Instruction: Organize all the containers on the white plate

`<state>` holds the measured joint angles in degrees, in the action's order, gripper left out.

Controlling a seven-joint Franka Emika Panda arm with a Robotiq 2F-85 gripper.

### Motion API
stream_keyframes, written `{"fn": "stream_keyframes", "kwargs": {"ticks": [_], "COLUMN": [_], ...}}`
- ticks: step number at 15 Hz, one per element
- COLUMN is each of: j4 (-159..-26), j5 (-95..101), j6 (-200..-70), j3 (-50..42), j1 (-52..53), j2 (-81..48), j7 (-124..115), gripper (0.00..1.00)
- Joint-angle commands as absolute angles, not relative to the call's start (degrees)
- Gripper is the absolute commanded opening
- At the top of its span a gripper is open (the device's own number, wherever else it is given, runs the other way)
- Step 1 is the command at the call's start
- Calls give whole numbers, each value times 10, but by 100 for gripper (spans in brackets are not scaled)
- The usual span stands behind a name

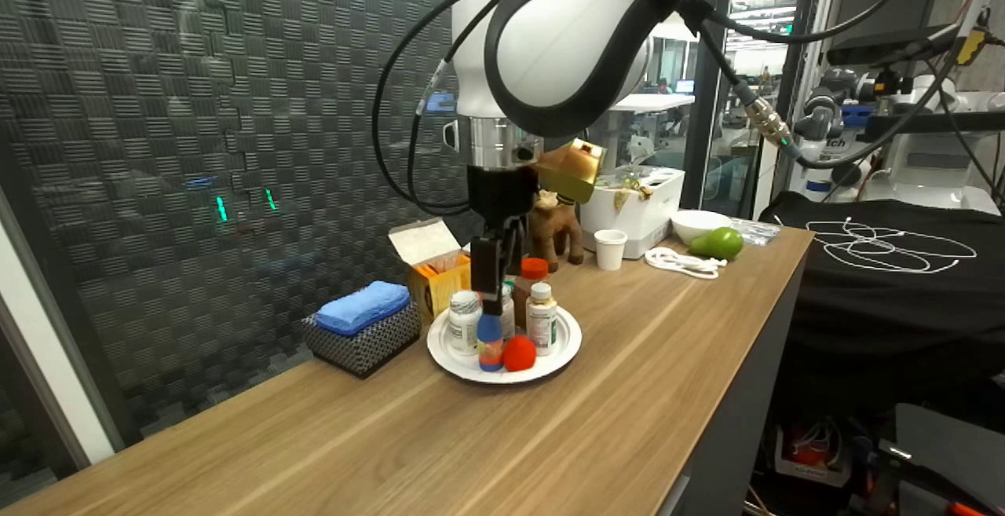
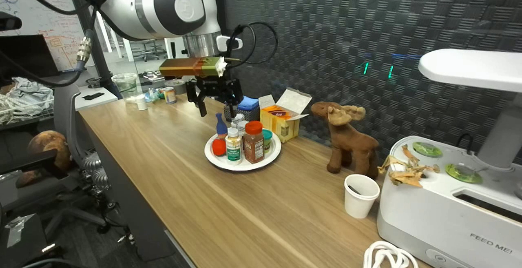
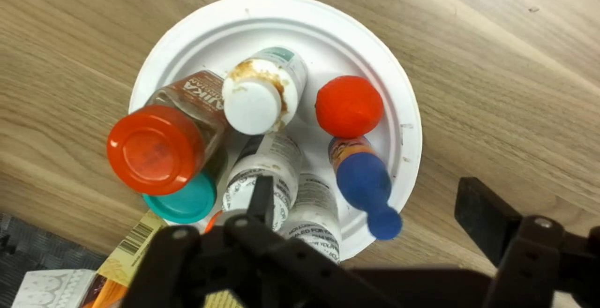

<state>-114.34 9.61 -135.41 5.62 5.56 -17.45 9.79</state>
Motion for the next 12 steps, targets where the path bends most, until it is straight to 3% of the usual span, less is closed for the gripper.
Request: {"fn": "stream_keyframes", "kwargs": {"ticks": [1, 9, 10, 12], "j4": [-1151, -1207, -1165, -1185], "j5": [70, 83, 89, 88], "j6": [-1349, -1276, -1290, -1276], "j3": [59, 60, 58, 60], "j1": [53, 66, 63, 64], "j2": [-142, 5, -57, -20], "j7": [84, 14, 26, 22], "gripper": [100, 100, 100, 100]}}
